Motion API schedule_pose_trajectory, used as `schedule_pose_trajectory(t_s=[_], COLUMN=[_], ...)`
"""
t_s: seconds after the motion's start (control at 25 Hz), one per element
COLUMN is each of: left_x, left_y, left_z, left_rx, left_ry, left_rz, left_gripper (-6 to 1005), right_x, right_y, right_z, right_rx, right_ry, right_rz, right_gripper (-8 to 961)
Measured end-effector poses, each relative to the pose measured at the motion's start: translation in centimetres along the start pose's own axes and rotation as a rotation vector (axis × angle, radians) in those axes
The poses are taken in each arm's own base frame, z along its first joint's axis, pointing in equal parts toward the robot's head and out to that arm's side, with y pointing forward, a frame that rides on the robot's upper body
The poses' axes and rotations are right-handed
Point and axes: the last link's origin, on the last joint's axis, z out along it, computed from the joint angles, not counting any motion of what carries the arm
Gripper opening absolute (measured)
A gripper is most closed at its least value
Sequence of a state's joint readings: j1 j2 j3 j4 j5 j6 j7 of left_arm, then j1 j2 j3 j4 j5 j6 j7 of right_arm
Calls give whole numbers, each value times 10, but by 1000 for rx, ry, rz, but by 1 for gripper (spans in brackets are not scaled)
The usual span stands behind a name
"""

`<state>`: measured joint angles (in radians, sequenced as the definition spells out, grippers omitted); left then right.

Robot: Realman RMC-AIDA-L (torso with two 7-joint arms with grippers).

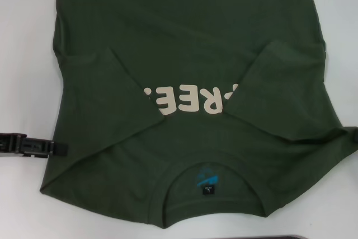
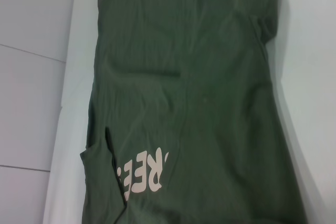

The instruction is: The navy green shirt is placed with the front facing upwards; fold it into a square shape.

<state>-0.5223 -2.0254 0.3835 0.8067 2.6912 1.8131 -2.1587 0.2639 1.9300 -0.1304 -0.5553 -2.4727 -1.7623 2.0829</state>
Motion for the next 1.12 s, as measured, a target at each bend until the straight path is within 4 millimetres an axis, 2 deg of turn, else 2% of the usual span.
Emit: schedule_pose_trajectory(t_s=[0.56,1.12], left_x=[-9,-13], left_y=[-5,1], left_z=[-1,6], left_rx=[36,-8], left_ry=[-61,-101], left_rz=[-29,-13], left_gripper=[778,771], right_x=[-2,-3], right_y=[0,1], right_z=[0,0], right_rx=[3,-6], right_ry=[-4,-10], right_rz=[-3,-5], right_gripper=[74,74])
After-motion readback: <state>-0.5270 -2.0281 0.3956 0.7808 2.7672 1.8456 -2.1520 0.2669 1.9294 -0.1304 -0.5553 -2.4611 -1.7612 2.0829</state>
